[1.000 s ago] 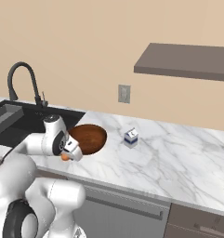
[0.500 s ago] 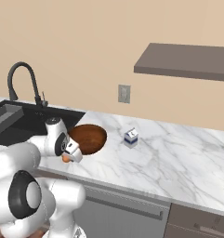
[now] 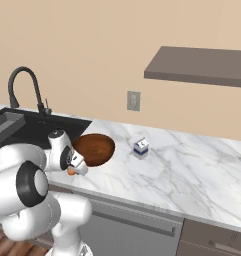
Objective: Gather the eggs and milk located in the vicinity of the sink area and place them right next to the bowl.
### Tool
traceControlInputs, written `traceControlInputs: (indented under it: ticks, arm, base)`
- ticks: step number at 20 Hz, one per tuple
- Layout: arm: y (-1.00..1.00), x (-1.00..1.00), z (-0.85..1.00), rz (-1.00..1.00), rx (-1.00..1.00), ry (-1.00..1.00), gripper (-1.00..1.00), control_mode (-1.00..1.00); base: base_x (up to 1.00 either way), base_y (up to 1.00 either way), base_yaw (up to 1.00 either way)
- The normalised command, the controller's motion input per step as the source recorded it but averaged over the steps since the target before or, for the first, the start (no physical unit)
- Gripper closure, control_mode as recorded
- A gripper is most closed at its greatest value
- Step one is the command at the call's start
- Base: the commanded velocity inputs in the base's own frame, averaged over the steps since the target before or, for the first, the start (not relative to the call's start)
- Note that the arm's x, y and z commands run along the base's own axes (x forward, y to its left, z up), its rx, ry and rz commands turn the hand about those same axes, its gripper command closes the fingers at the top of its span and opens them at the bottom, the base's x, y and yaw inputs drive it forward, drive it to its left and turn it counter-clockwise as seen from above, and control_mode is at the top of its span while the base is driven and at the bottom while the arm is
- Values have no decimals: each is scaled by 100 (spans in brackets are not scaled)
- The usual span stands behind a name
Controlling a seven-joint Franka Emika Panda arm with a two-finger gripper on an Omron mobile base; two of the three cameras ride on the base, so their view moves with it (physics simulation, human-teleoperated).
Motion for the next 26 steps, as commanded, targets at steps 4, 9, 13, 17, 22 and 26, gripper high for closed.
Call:
traceControlInputs:
  ticks: [4, 9, 13, 17, 22, 26]
  arm:
    - [-2, 0, -34, 0, 0, -9, 100, -100]
    - [-11, 0, -30, 0, 0, -8, 100, -100]
    - [-19, 0, -24, 0, 0, -8, 100, -100]
    - [-19, 0, -20, 0, 0, -7, 100, -100]
    - [-19, -12, -8, 0, 0, -9, -100, -100]
    - [-23, -36, 0, 0, 1, -10, -100, -100]
  base:
    - [0, 0, 0]
    - [0, 0, 0]
    - [0, 0, 0]
    - [0, 0, 0]
    - [0, 0, 0]
    - [0, 0, 0]
